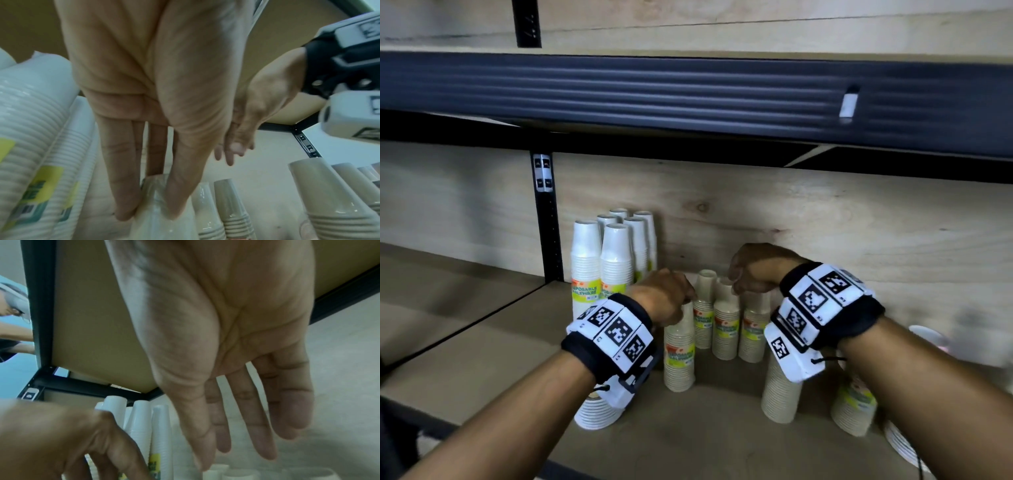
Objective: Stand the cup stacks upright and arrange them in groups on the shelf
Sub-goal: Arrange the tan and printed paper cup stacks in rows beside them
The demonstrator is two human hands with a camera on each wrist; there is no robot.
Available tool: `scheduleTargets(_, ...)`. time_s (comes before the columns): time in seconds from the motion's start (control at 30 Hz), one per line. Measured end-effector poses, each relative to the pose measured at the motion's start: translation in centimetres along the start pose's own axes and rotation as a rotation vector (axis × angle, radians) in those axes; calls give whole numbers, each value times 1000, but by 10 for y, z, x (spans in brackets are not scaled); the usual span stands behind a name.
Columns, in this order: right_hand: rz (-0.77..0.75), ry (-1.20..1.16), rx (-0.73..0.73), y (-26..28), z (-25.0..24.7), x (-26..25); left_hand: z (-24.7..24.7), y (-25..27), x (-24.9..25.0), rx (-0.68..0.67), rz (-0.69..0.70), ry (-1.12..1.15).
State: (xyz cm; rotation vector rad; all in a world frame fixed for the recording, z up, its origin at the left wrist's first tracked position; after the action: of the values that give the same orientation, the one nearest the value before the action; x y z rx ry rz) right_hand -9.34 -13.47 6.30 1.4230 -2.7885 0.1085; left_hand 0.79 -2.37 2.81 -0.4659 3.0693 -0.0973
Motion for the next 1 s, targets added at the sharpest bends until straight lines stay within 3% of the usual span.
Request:
scheduleTargets(0.13,38,-18,-106,42,3,12,2,5,3,20,-60,41)
scheduleTargets(0.23,73,-18,-102,70,6,22,6,8,2,40,-82,70)
scheduleTargets(0.37,166,-387,12,91,27,39,16,8,-5,52,-110,137)
scheduleTargets(0.53,132,-730,103,107,64,36,27,9,-11,93,-126,201)
scheduleTargets(0.77,124,-666,359,111,91,45,37,12,-18,176,-88,327)
scheduleTargets(0.9,203,-739,471,115,100,45,42,9,-21,214,-96,400)
scheduleTargets(1.0,235,-782,350,117,111,45,46,7,-23,241,-110,424)
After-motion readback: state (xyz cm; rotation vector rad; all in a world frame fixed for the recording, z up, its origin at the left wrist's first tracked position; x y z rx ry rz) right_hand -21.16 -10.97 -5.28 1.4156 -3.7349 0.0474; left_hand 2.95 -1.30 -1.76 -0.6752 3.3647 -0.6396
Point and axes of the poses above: each hand's wrist, its own y-axis away from the middle knuckle, its own z-axis out of the palm, x = y × z, the point moved 5 cm from there along -y, towards the middle knuckle, and after that the axes turned 8 degrees about -z, right-handed, at the moved point
